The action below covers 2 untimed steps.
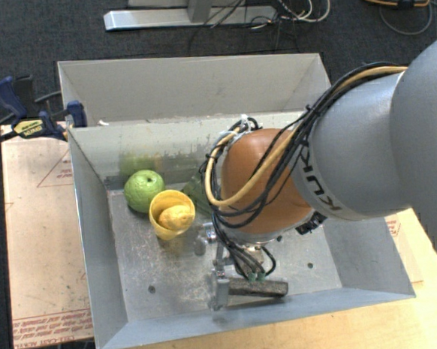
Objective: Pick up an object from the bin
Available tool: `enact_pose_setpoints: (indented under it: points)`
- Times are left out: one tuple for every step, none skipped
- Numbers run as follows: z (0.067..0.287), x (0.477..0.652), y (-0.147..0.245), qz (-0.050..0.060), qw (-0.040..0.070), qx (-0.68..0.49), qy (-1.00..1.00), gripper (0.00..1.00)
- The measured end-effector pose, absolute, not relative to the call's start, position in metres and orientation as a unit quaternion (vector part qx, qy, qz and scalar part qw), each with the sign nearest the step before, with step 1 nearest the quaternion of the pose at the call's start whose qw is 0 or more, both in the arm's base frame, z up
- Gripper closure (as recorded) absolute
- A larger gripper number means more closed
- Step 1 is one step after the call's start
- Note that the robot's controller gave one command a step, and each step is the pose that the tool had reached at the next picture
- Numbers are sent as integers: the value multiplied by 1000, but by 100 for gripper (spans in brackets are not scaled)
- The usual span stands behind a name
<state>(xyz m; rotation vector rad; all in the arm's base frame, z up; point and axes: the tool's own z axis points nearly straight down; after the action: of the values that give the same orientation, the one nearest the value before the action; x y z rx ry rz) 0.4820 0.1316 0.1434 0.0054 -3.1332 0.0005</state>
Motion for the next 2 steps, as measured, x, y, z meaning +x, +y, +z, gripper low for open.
enact_pose_setpoints:
  points:
    - [148,484,131,0,1,0,-1000,0]
    - [117,501,88,-1,1,63,-998,0]
